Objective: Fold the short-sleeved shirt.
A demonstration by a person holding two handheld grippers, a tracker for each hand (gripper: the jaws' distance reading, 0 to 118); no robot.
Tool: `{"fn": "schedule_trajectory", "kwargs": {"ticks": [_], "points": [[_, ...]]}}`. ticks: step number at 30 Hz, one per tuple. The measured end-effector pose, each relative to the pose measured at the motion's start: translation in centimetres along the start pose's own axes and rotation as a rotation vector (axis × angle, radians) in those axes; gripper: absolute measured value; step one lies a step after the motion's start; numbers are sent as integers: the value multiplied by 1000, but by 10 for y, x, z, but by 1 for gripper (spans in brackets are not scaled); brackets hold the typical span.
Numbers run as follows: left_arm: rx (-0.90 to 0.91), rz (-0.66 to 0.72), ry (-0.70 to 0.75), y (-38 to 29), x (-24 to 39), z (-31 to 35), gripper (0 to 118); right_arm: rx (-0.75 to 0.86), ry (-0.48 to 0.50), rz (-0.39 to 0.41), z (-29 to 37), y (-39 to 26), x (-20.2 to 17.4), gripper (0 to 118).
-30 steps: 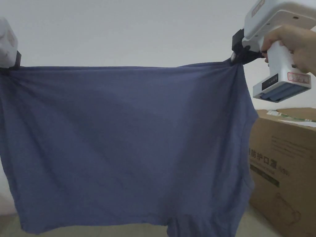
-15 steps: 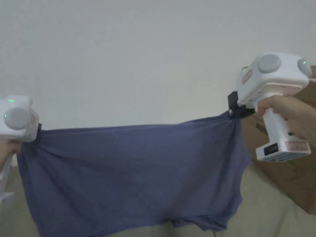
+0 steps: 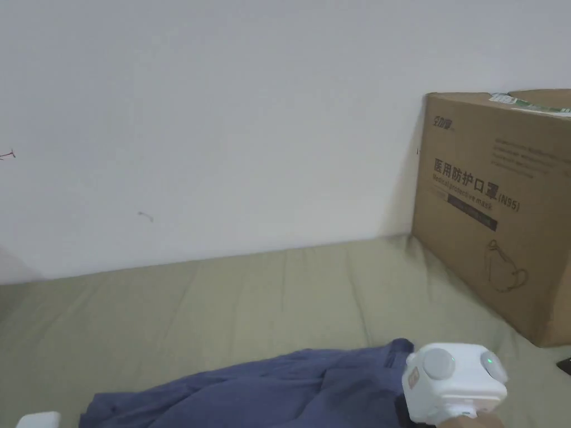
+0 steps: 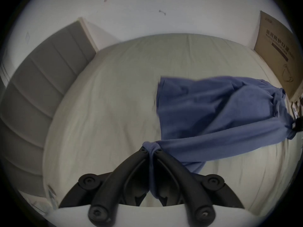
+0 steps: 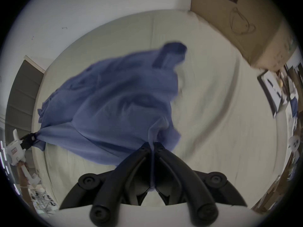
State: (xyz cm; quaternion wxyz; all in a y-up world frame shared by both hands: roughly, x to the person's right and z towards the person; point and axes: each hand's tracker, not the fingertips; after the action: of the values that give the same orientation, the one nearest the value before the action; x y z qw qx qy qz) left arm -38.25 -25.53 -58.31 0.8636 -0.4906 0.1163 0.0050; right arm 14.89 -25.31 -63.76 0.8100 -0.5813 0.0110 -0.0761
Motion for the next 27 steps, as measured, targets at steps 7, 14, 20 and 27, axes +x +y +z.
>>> {"fn": "schedule_trajectory", "kwargs": {"ticks": [7,14,20,27], "points": [[113,-43,5,-77,-23,71,0,57,16,118,69,-103,7,2],[128,-30,-41,-192,-41,140,0,107,-59,234,110,-245,30,2],[108,11,-57,-288,-64,167,0,85,0,165,117,-340,56,2],[96,6,-42,-337,-61,182,0,143,62,109,124,-378,68,2]]}}
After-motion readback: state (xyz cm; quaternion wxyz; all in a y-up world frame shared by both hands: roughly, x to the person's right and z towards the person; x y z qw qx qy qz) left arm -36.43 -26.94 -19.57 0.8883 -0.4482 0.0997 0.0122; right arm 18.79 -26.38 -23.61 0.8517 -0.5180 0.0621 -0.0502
